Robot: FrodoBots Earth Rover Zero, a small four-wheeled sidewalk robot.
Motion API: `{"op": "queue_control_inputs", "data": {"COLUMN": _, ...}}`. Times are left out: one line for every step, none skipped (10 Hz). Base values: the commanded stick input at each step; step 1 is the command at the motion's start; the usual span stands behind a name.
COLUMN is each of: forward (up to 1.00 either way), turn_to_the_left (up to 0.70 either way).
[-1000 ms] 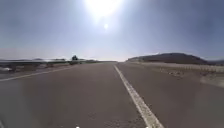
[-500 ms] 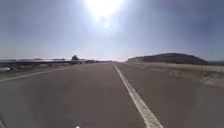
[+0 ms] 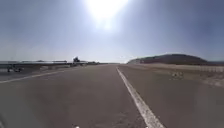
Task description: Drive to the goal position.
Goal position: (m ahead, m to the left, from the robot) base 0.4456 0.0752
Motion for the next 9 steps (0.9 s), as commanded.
{"op": "queue_control_inputs", "data": {"forward": 0.70, "turn_to_the_left": 0.00}}
{"op": "queue_control_inputs", "data": {"forward": 0.70, "turn_to_the_left": 0.00}}
{"op": "queue_control_inputs", "data": {"forward": 0.70, "turn_to_the_left": 0.00}}
{"op": "queue_control_inputs", "data": {"forward": 0.70, "turn_to_the_left": 0.00}}
{"op": "queue_control_inputs", "data": {"forward": 0.70, "turn_to_the_left": 0.00}}
{"op": "queue_control_inputs", "data": {"forward": 0.70, "turn_to_the_left": 0.00}}
{"op": "queue_control_inputs", "data": {"forward": 0.70, "turn_to_the_left": 0.00}}
{"op": "queue_control_inputs", "data": {"forward": 0.70, "turn_to_the_left": 0.00}}
{"op": "queue_control_inputs", "data": {"forward": 0.70, "turn_to_the_left": 0.00}}
